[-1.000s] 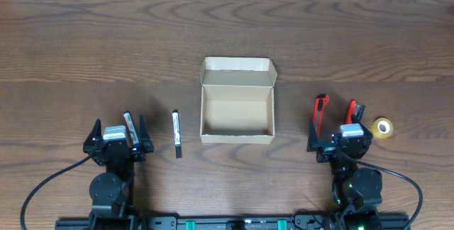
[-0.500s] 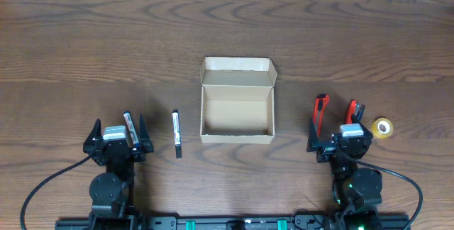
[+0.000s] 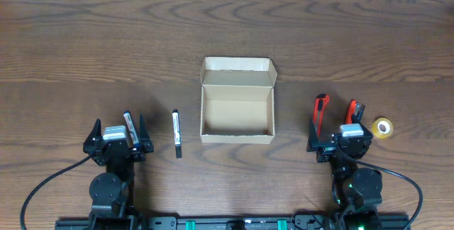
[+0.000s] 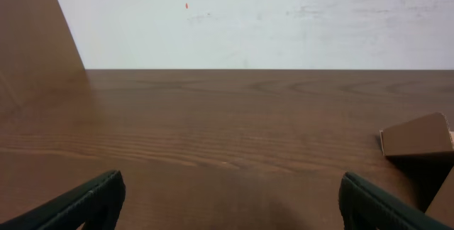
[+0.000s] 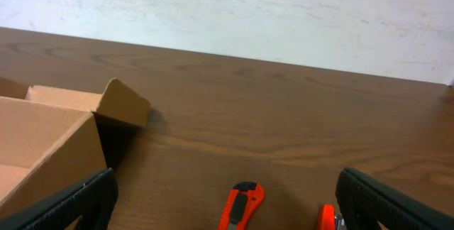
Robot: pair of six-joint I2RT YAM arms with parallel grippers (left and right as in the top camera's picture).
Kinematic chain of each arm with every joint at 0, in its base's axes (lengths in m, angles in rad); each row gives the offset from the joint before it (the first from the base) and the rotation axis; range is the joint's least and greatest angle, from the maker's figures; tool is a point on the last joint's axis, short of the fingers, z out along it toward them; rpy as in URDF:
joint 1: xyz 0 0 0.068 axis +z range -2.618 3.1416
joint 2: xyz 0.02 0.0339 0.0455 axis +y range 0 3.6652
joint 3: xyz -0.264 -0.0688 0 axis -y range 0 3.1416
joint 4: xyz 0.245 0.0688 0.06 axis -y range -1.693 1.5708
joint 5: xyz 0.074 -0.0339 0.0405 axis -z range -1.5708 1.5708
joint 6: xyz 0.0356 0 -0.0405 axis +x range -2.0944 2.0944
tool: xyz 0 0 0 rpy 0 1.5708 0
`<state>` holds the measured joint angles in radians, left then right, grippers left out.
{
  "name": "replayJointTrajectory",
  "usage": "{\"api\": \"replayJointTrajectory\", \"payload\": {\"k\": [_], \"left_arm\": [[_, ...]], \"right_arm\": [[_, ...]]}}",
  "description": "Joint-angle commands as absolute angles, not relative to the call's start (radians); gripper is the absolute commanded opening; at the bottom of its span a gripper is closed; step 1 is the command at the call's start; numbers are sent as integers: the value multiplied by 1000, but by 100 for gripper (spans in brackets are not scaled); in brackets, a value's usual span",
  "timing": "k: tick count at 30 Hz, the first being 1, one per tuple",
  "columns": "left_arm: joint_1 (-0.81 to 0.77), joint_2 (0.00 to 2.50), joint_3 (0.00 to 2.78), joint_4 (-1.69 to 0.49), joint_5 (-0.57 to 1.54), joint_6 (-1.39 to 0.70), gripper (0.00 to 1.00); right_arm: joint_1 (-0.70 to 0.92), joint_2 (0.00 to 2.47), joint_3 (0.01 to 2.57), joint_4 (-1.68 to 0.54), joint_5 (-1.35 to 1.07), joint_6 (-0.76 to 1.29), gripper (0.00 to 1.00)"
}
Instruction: Pack container
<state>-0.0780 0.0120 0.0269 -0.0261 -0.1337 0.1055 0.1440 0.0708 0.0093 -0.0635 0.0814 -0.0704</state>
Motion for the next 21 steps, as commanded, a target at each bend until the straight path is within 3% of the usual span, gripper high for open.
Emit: {"api": "replayJointTrajectory", "payload": {"k": [1,21], "left_arm": [[-70,4,5,-64,-138,112,95],[-70,4,5,-63,-137,112,95]], "right_arm": [[135,64,6,-67,79,-84,99],[138,64,6,-60,70,-58,99]]}}
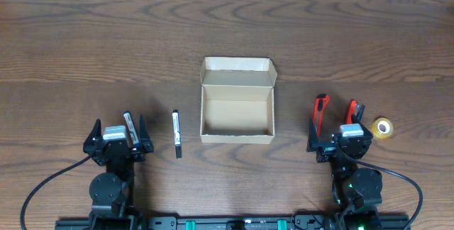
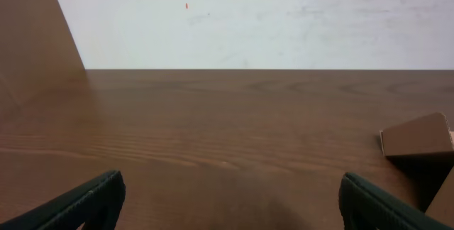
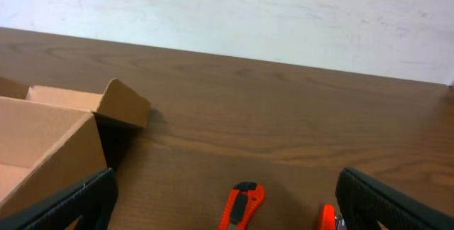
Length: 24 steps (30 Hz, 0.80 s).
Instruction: Pack container
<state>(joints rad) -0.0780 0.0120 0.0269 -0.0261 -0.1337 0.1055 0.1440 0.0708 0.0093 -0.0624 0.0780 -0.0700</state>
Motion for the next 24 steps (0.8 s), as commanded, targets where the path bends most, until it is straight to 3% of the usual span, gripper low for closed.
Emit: {"api": "replayJointTrajectory", "payload": {"k": [1,14,20,24], "left_arm": [[-70,4,5,-63,-137,112,95],[-70,5,5,-64,-137,112,95],[-70,5,5,-64,-137,112,95],[-70,5,5,-64,-137,112,95]], "right_arm": [[138,64,6,-64,70,-56,99],[85,162,77,-60,70,213,99],[-7,556,343,-166,-53,208,99],[-27,869,633,-394,-102,209,99]]}}
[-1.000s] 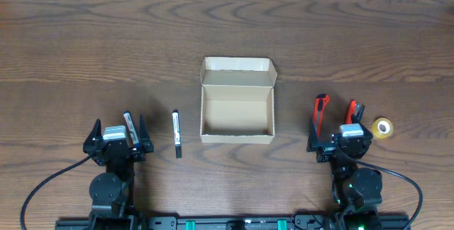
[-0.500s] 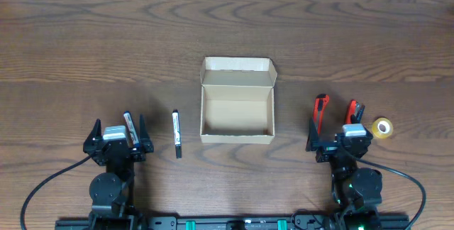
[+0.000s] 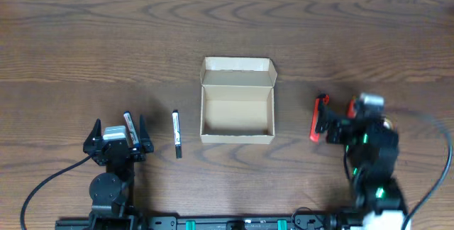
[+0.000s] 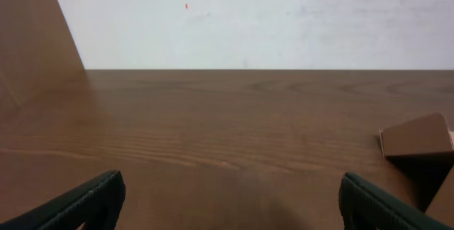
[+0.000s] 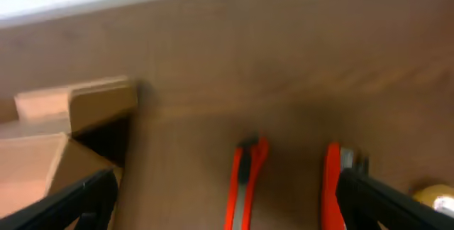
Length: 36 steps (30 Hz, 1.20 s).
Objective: Pack container
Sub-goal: 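Move right gripper over the red utility knife and grasp it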
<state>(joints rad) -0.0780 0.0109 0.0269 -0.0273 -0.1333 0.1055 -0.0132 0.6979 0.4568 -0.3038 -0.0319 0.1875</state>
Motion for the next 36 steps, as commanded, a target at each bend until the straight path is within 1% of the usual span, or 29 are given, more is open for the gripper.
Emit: {"api": "replayJointTrajectory", "payload": {"k": [1,6,8,10,17,27,36], "left_arm": [[-70,5,5,-63,-138,112,95],[-70,5,5,-63,-137,112,95],[-70,5,5,-63,-137,112,95],[-70,5,5,-63,-137,112,95],[-70,5,5,-63,-137,111,95],[-70,5,5,-63,-137,109,95],[-70,5,5,-63,-137,109,95]], "right_arm": [[-27,927,700,-459,-102,209,99],[-27,1260,1081,-900,-84,239,99],[-26,1351,1173,-1016,-86,238,99],[-26,1433,1224,-1079,-114,242,99],[-26,1521,1221,-1115,-108,260,99],[-28,1560,1213,-1115,28,347,99],[-27,1700,1190,-1060,33,434,99]]}}
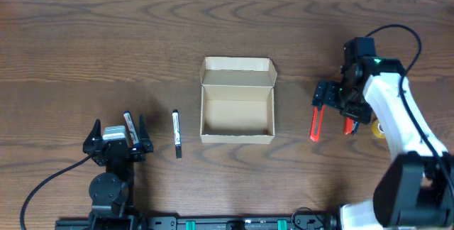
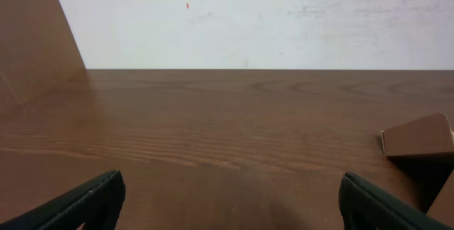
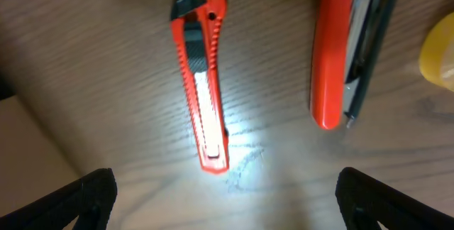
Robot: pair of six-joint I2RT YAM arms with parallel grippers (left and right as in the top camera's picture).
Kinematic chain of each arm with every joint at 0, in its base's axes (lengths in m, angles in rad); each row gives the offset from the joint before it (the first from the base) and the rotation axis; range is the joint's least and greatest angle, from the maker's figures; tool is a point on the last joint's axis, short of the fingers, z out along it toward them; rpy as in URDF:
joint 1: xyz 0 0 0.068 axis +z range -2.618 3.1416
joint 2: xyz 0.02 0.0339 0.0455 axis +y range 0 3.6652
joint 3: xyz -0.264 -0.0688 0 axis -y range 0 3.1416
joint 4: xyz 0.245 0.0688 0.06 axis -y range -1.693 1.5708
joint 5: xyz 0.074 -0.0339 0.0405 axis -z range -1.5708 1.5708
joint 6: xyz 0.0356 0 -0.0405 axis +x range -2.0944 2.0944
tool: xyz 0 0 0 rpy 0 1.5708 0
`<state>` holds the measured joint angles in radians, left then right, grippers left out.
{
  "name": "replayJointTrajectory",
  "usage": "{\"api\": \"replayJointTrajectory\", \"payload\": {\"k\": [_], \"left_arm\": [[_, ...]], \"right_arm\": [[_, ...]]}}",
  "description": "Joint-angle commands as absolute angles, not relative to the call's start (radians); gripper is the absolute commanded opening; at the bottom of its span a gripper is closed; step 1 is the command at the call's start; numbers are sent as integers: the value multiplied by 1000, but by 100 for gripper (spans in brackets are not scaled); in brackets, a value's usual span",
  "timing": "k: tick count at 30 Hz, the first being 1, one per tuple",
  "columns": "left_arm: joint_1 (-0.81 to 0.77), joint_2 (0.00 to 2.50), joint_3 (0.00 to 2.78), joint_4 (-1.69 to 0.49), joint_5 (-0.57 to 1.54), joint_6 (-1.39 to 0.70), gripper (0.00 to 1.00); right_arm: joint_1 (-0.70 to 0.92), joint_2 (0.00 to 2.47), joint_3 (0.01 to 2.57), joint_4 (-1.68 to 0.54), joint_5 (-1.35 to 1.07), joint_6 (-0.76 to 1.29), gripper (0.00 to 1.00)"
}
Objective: Pack container
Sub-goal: 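Move right gripper over the red utility knife and grasp it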
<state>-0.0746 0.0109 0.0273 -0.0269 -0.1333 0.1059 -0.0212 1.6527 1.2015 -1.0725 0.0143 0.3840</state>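
Note:
An open cardboard box stands empty mid-table, its lid flap folded back. Right of it lie an orange utility knife, an orange stapler and a yellow tape roll. My right gripper hangs open above the knife and stapler, pointing down and touching neither. Left of the box lie two black markers, one beside my left gripper, which rests open and empty at the table's front.
The brown wooden table runs wide around the box. The right arm stretches out over the table's right side, partly covering the tape roll. A white wall stands beyond the far edge.
My right arm has reached farther out, and its gripper now points straight down over the knife and stapler instead of looking at them from the front. The left arm has not moved.
At the first two moments both grippers rested open at the table's front edge, the knife and stapler just ahead of the right one. Then the right arm stood raised and tilted toward them. Now it hangs above them. Nothing on the table has shifted.

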Motion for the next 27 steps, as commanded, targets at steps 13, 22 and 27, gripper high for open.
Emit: {"api": "replayJointTrajectory", "payload": {"k": [13,22,27], "left_arm": [[-70,5,5,-63,-137,109,95],[-70,5,5,-63,-137,109,95],[-70,5,5,-63,-137,109,95]], "right_arm": [[-25,1895,1188,-963,14,435,99],[-25,1938,1175,-949,-1,431,99],[-25,1938,1152,-949,-5,418,90]]}}
